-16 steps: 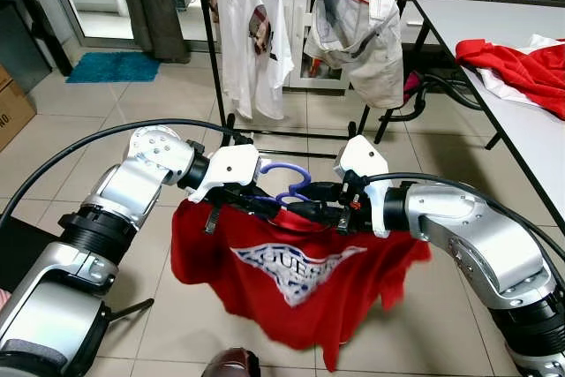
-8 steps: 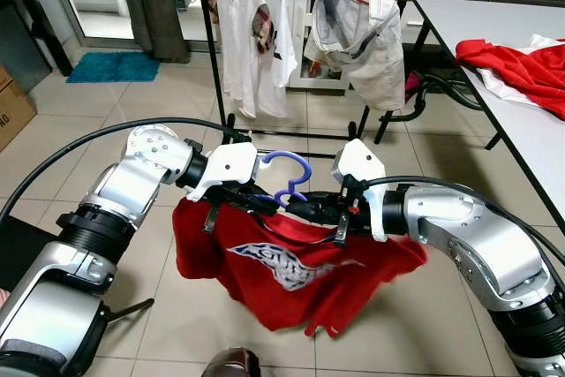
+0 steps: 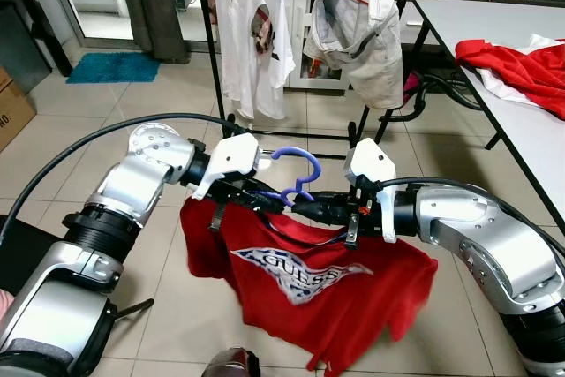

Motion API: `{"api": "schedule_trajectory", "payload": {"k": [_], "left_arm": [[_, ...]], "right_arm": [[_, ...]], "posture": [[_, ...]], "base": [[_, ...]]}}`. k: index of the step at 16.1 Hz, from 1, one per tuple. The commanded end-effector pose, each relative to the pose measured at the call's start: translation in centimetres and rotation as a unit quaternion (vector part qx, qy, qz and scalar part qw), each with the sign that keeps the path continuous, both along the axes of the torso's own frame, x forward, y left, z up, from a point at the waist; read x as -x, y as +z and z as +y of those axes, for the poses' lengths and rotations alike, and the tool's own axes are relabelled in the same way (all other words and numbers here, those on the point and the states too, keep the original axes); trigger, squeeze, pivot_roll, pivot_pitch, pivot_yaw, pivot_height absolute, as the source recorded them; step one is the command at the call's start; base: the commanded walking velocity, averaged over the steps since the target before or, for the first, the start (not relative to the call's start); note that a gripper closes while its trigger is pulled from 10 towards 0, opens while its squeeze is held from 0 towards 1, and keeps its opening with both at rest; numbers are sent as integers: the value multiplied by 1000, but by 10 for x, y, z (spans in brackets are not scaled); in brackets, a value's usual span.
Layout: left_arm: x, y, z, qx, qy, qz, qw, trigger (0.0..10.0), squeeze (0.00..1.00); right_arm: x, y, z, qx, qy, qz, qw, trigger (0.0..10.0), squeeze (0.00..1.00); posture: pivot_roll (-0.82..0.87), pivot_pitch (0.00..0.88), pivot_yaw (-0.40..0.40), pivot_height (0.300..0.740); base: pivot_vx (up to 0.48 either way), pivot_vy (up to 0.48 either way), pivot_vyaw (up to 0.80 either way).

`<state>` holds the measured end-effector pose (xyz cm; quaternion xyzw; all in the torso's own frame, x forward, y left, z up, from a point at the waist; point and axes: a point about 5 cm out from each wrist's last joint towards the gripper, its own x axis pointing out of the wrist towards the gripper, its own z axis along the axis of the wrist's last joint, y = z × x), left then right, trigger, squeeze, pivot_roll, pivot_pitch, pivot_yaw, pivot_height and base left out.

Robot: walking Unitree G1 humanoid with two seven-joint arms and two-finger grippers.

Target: Hang hanger

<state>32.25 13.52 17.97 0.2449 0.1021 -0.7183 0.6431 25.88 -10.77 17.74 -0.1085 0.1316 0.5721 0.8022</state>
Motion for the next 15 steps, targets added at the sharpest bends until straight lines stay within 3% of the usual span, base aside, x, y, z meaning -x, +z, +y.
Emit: {"api": "schedule_trajectory", "payload": {"k": [1, 3, 4, 5, 10, 13, 15], "left_arm": [[-3, 24, -4, 42, -11, -40, 998, 10000, 1000], [-5, 27, -2, 53, 0, -60, 997, 10000, 1000], [-5, 29, 0, 54, 4, -59, 997, 10000, 337], [-6, 32, 2, 65, 11, -60, 996, 10000, 0], [-8, 43, 4, 124, 43, -66, 989, 10000, 0], [-4, 30, 7, 95, 38, -38, 994, 10000, 0], [-1, 26, 11, 91, 43, -32, 994, 10000, 0]], "right_arm": [[1, -3, -1, 2, -7, 10, 1000, 0, 0], [1, -4, -5, -3, -15, 16, 1000, 0, 0], [1, -5, -7, -6, -28, 14, 1000, 0, 0], [0, -8, -9, -11, -46, 12, 999, 0, 0], [0, -28, -14, -14, -107, 34, 994, 0, 0], [8, -30, -10, -18, -74, 26, 997, 0, 0], [7, -35, -13, 0, -86, 29, 996, 0, 0]], "posture": [[44, 0, 40, 740], [47, 0, 37, 740], [47, 0, 37, 740], [49, 0, 36, 740], [56, 0, 32, 740], [52, 0, 33, 740], [46, 0, 38, 740]], "base": [[0, 0, 0], [0, 0, 0], [0, 0, 0], [0, 0, 0], [0, 0, 0], [0, 0, 0], [0, 0, 0]]}}
